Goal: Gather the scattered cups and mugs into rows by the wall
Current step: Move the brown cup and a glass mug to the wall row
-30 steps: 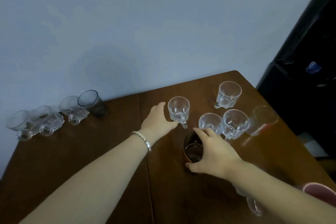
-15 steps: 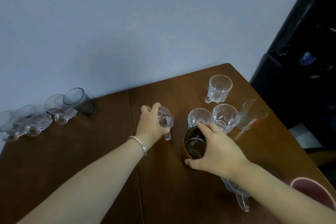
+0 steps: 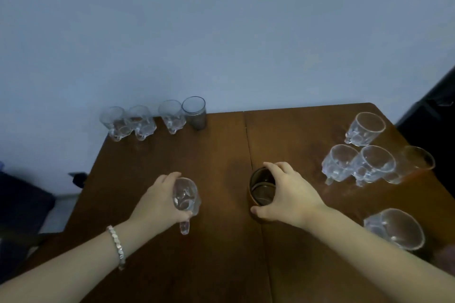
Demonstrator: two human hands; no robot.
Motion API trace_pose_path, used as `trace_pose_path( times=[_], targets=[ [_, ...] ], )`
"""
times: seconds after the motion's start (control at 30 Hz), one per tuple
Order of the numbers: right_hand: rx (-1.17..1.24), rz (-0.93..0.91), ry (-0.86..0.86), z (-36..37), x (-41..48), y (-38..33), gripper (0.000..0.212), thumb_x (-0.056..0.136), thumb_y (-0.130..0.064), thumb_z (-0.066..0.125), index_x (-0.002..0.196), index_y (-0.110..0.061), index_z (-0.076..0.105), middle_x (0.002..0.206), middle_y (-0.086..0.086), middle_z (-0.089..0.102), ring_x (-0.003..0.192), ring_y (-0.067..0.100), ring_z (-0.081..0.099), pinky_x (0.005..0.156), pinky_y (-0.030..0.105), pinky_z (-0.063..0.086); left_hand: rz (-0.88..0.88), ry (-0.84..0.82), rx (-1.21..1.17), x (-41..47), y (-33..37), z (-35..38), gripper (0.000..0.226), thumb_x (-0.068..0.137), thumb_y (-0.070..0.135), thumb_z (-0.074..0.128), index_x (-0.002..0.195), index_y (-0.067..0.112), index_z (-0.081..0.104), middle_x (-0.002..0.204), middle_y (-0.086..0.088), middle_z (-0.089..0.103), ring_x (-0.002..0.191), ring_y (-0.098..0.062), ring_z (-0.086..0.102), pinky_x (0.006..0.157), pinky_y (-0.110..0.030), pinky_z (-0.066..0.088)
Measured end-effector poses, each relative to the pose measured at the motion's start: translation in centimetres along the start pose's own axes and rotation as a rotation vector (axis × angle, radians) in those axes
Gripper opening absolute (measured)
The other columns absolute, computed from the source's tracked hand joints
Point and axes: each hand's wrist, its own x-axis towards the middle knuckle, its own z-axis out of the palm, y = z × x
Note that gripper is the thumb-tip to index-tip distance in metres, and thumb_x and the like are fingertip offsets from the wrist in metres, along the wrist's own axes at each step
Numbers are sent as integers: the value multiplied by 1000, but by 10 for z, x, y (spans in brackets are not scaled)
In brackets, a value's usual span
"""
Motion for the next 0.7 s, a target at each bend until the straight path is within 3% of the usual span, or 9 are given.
trace_pose_path(
  times=[0.3,0.47,0.7],
  targets=[
    [6,81,-7,56,55,-129,105,65,-54,76,148,-20,21,145,2,34,129,26,43,103,40,46,-94,173,-56,42,-124,-98,91,63,25,85,139,8,37,135,-8,48,120,-25,52,93,-32,44],
    [2,124,28,78,92,-166,104,67,-53,76,148,-22,20,147,0,32,131,24,40,104,37,45,-99,174,-55,101,-161,-119,66,58,20,86,114,10,53,117,-9,56,105,-27,59,83,-35,49],
    [-5,102,51,108,156,-217,105,68,-54,75,149,-22,17,149,0,29,134,24,36,106,37,43,-93,120,-55,145,-201,-119,89,66,17,84,141,7,37,142,-11,43,128,-28,47,104,-36,41]
  ],
)
